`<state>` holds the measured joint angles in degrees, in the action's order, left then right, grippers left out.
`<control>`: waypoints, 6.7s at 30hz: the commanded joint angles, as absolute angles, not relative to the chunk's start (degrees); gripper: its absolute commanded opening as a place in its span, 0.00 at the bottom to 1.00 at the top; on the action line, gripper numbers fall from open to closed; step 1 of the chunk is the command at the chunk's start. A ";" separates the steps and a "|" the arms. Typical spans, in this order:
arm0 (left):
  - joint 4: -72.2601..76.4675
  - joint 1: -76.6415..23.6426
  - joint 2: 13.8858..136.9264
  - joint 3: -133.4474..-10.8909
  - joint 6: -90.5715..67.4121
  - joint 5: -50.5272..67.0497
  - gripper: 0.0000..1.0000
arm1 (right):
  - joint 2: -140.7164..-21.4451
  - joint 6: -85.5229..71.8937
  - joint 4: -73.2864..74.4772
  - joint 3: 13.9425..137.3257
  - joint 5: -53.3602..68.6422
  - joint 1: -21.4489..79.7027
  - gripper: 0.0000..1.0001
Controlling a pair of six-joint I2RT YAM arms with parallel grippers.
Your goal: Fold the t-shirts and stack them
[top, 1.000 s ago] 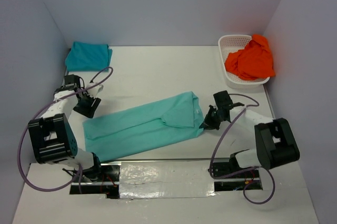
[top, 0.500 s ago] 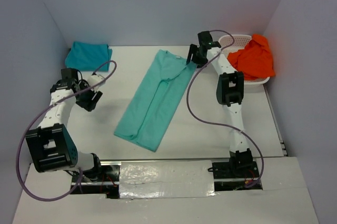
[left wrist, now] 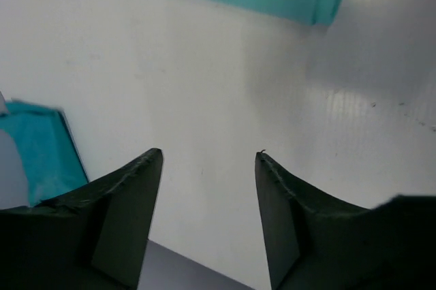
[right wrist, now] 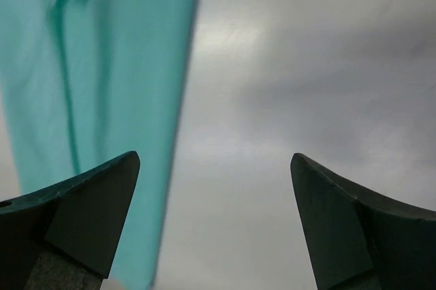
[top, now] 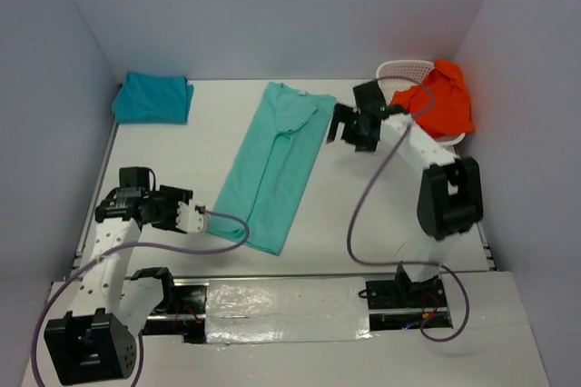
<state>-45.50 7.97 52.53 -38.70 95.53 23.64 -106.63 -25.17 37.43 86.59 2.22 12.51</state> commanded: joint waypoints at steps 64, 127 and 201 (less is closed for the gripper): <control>-39.99 -42.10 75.74 -39.11 110.65 34.02 0.70 | -63.91 -36.66 28.36 20.02 30.07 26.72 0.80; -15.57 -16.44 118.47 -94.13 35.34 33.22 0.02 | -124.36 -19.86 43.95 104.06 28.56 8.00 0.00; -16.11 -32.70 97.64 -61.52 67.42 11.96 0.67 | -108.54 -25.31 32.97 70.40 23.20 14.06 0.65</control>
<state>-26.74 -33.41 97.62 -59.77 67.07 15.51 -107.42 -24.60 35.92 70.43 21.82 13.63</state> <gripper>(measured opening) 0.664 0.658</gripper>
